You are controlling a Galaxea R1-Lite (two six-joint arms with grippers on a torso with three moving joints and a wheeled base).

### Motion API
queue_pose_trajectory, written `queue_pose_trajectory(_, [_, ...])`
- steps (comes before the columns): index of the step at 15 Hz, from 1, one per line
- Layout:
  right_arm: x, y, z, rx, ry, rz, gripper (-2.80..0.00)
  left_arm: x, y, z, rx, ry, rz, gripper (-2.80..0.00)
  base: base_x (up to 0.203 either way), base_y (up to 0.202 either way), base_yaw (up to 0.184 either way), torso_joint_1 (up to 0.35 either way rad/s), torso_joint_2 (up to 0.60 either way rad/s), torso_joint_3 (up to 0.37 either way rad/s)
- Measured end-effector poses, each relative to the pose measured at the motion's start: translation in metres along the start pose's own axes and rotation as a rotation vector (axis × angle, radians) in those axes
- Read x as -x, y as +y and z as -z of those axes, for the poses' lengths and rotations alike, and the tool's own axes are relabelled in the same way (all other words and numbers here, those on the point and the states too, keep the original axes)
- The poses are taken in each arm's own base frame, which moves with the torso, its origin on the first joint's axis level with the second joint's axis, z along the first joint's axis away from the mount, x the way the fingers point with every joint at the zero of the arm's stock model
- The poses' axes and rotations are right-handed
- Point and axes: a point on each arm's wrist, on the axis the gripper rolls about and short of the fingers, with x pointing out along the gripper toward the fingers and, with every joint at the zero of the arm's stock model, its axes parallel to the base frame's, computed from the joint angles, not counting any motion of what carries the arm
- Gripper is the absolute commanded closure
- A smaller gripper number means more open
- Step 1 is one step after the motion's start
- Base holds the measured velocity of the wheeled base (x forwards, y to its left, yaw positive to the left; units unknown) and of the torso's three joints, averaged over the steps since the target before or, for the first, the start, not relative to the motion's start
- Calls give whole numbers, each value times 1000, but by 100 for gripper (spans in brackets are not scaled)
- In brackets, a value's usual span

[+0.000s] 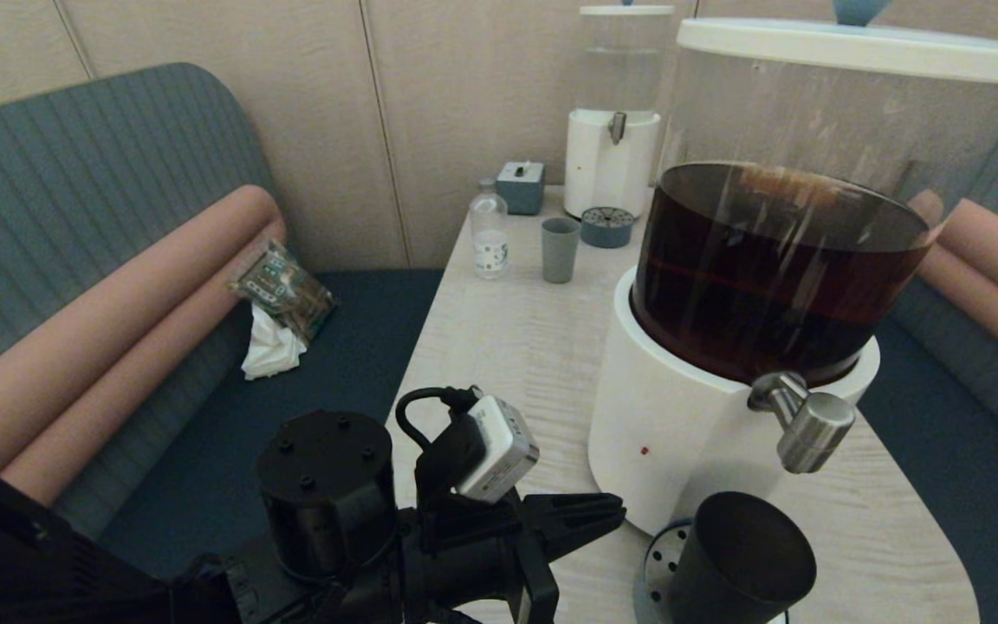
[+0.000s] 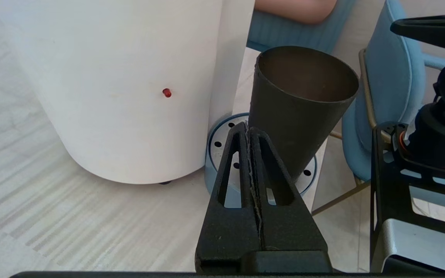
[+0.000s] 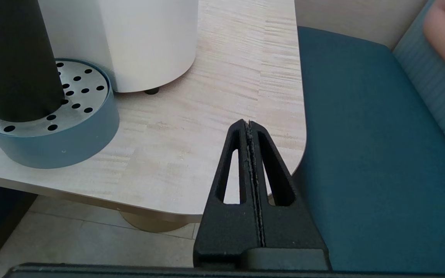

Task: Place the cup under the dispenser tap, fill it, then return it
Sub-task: Place the cup next to the water dispenser

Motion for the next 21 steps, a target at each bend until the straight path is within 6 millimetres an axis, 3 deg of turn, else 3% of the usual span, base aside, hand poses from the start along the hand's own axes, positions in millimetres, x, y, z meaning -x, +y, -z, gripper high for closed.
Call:
queue_pose_trajectory(4, [0,0,0,0,0,-1,0,-1,0,0,1,3,1,0,0,0,0,0,0,0])
queue_pose_trajectory(5, [0,0,0,0,0,0,0,-1,-1,1,2,4,1,-280,0,0,0,0,0,0])
queue_pose_trajectory(21, [0,0,0,0,0,0,0,-37,-22,35,11,94,118,-280,0,0,0,0,0,0])
